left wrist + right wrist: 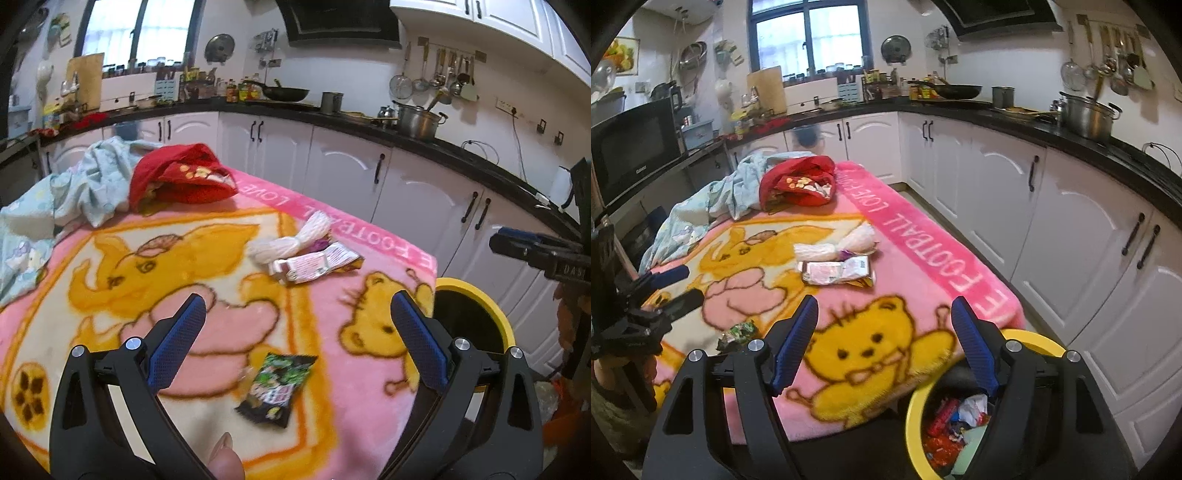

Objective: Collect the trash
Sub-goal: 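Move both tools back over the blanket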

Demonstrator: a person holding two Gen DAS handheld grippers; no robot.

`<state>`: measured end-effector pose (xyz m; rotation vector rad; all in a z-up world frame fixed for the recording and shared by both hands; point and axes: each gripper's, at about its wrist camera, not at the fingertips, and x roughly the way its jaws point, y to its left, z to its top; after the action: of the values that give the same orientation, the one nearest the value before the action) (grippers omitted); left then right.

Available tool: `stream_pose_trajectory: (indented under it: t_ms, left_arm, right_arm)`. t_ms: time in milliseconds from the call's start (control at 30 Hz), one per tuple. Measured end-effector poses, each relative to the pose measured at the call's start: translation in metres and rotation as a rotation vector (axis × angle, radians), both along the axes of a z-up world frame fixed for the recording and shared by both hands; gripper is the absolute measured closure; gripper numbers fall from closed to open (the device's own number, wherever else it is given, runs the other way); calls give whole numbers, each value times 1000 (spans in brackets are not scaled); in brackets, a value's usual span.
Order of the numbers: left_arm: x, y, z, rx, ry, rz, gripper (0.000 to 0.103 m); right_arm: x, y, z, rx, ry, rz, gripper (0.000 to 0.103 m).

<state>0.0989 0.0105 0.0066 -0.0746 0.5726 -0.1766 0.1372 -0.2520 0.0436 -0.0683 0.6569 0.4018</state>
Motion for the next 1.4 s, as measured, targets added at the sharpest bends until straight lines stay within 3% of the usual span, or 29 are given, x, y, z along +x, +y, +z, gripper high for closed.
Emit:
stream_pose_trajectory:
  t_ms: [500, 833, 1400]
  left_arm:
    - [-7, 24, -17, 0, 36, 31, 11]
    - [-8, 32, -36, -19, 98, 3, 11]
    - [9, 18, -74, -25, 219, -75, 37]
  right_arm:
    - [22, 59, 6, 5, -7, 101, 31]
    - [40, 88, -5, -15, 12, 161, 27]
    - [126, 100, -62, -65, 156, 161, 24]
